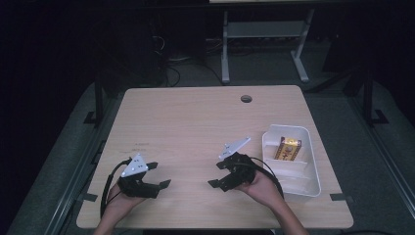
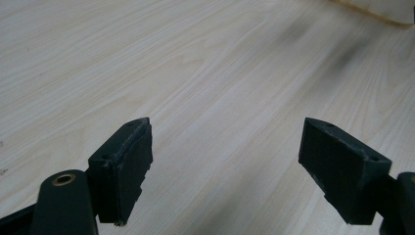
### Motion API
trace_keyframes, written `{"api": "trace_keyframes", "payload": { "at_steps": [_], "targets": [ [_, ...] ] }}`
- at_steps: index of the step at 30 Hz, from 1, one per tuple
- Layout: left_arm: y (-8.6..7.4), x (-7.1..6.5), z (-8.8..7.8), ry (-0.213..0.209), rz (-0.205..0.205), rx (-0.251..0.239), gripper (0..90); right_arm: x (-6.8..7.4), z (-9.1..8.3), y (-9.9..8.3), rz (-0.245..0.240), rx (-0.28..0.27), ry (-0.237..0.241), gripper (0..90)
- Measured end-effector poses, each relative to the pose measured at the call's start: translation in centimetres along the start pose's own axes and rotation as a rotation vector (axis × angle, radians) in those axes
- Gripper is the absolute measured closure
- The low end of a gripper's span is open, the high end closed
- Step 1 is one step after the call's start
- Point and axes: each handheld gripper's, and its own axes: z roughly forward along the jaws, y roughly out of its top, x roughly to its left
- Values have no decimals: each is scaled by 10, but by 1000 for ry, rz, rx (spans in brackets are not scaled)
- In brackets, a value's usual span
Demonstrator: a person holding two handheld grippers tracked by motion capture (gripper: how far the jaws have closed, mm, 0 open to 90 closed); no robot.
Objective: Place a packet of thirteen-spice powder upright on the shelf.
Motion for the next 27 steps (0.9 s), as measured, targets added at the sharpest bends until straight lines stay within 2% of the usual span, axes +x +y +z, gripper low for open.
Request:
{"api": "trace_keyframes", "payload": {
  "at_steps": [5,11,18,27],
  "targets": [
    [0,0,0,0,1,5,199,3,6,-4,11,-5,10,289],
    [-1,1,1,4,0,10,199,7,12,-9,0,-2,7,284],
    [-2,2,1,7,-3,10,199,10,21,-20,17,7,18,284],
    [-3,3,1,9,-6,12,199,14,23,-28,16,7,21,284]
  ]
}}
